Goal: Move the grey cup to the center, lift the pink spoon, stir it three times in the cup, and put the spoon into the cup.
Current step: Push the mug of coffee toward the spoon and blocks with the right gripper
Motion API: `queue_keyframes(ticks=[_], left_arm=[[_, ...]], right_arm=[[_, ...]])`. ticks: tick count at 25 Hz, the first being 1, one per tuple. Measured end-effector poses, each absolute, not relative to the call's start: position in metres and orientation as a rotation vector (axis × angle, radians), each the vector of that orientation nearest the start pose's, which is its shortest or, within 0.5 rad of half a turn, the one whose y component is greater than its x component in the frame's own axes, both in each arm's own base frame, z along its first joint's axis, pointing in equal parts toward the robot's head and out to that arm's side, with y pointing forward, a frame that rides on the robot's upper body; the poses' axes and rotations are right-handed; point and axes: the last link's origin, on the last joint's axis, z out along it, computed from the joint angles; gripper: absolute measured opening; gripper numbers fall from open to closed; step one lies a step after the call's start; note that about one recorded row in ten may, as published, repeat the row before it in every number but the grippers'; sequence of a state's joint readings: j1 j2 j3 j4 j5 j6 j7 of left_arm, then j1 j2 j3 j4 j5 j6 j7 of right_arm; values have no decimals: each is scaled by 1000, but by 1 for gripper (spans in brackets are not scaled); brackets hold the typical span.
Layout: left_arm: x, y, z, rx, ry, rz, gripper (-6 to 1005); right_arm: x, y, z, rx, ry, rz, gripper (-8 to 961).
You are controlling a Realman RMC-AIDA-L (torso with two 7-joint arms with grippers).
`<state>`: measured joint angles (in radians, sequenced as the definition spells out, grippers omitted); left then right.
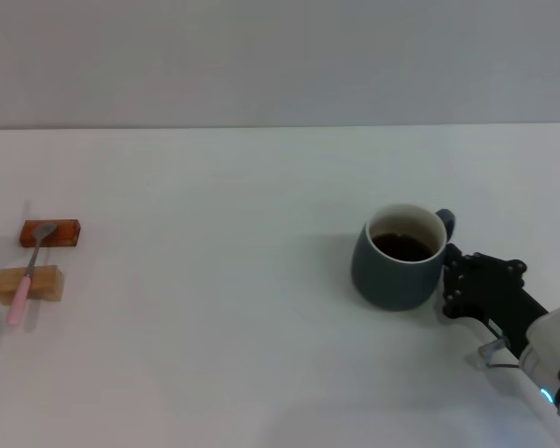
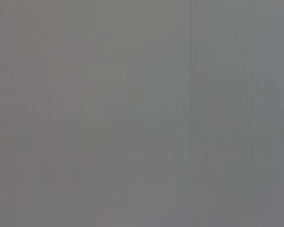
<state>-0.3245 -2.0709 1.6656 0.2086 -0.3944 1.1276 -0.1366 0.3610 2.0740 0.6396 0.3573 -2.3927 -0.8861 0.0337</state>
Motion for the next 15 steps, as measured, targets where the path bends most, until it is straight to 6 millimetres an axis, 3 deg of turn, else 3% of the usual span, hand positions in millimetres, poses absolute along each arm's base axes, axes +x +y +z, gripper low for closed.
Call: queue_keyframes(ticks=[15], left_arm=[[-373,312,32,-1370,-582,-605,801]], right_arm=[[288,321,-104,-2065,516,502,-1]])
